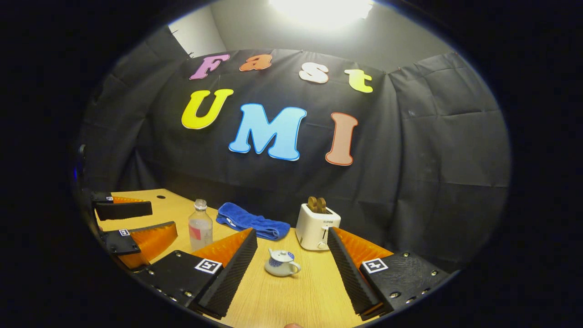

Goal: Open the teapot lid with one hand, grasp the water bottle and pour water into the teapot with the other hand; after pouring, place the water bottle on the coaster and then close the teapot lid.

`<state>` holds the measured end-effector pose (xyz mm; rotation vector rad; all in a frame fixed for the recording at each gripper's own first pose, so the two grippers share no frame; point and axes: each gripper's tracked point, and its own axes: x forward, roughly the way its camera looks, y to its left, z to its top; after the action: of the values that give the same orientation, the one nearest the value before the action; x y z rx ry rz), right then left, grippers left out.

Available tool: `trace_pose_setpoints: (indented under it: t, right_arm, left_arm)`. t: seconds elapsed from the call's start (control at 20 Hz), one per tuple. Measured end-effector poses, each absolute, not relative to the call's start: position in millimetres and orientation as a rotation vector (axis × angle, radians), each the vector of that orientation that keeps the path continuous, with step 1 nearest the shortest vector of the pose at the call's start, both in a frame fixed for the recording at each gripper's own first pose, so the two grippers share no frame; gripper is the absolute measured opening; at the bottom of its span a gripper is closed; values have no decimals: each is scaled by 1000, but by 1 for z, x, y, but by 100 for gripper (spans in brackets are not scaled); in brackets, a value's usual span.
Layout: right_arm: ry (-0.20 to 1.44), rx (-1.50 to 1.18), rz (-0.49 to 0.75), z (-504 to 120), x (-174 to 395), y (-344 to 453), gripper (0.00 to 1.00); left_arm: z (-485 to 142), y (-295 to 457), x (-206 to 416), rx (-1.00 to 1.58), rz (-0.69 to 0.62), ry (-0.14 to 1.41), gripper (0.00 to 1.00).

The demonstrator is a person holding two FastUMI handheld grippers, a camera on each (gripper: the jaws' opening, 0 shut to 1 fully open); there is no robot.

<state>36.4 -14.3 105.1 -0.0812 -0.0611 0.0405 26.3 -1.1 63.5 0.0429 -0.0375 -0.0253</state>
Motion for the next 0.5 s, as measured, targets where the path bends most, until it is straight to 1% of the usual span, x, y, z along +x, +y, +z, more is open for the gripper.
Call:
trace_pose_setpoints:
  t: [0.3,0.5]
  right_arm:
    - [-47,21,107,130,93,-6,96]
    - [-62,51,95,127,136,-7,96]
  left_arm:
    - [81,20,58,29,-26,-20,100]
    - [75,24,86,67,-38,-4,100]
